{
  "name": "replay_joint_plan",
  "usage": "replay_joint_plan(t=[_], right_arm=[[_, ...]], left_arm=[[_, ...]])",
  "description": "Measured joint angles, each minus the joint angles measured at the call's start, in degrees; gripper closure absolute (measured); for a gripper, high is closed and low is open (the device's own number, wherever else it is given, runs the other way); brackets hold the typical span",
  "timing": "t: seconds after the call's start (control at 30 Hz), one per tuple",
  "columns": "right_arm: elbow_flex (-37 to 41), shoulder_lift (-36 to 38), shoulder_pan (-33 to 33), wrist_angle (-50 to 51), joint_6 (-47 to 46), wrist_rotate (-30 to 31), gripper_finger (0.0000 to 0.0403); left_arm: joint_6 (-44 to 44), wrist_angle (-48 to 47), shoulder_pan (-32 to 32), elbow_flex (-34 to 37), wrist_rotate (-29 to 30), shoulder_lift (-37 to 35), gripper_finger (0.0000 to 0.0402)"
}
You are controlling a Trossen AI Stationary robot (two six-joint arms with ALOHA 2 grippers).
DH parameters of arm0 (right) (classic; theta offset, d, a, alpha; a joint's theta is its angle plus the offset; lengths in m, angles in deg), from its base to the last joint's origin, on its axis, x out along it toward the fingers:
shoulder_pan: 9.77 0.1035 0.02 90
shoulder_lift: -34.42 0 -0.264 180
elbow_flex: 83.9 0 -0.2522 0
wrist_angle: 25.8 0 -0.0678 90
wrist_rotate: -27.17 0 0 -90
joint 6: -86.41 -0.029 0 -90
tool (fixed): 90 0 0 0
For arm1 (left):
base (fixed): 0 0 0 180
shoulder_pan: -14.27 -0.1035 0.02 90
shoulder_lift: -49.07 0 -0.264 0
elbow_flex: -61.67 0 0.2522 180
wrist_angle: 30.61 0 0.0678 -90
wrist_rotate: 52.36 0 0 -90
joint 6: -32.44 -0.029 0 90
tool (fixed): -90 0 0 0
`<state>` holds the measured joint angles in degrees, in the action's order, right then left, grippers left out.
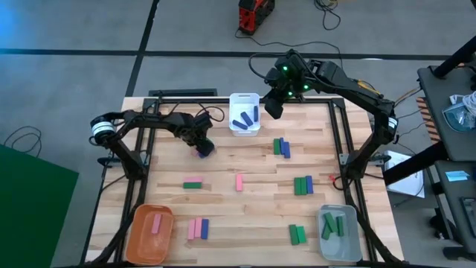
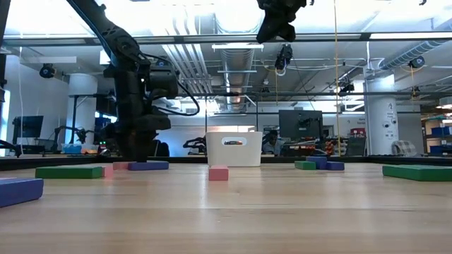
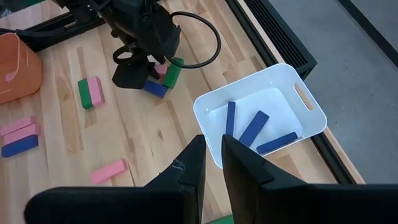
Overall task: Sort blocks
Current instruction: Put the pink block into the orange bin
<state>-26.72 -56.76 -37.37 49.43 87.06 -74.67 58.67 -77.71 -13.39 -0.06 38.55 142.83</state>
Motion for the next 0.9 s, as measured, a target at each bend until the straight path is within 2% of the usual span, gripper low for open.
replay_joint_plan(t=[0.43, 0.67, 0.9], right_arm=[[0.00, 0.00, 0.00, 0.02, 0.36, 0.00, 0.0360], [0.00, 0.00, -0.01, 0.00, 0.69, 0.00, 0.0360], [0.00, 0.00, -0.01, -0.04, 0.85, 0.02, 0.0360]], left_arm=[[-0.23, -0.11, 0.00, 0.02, 0.94, -0.13, 0.0328], [-1.74, -3.73, 0.09, -1.84, 1.07, -2.83, 0.0329], [-1.36, -16.96, 1.60, -7.39, -2.52, -8.44, 0.0329]])
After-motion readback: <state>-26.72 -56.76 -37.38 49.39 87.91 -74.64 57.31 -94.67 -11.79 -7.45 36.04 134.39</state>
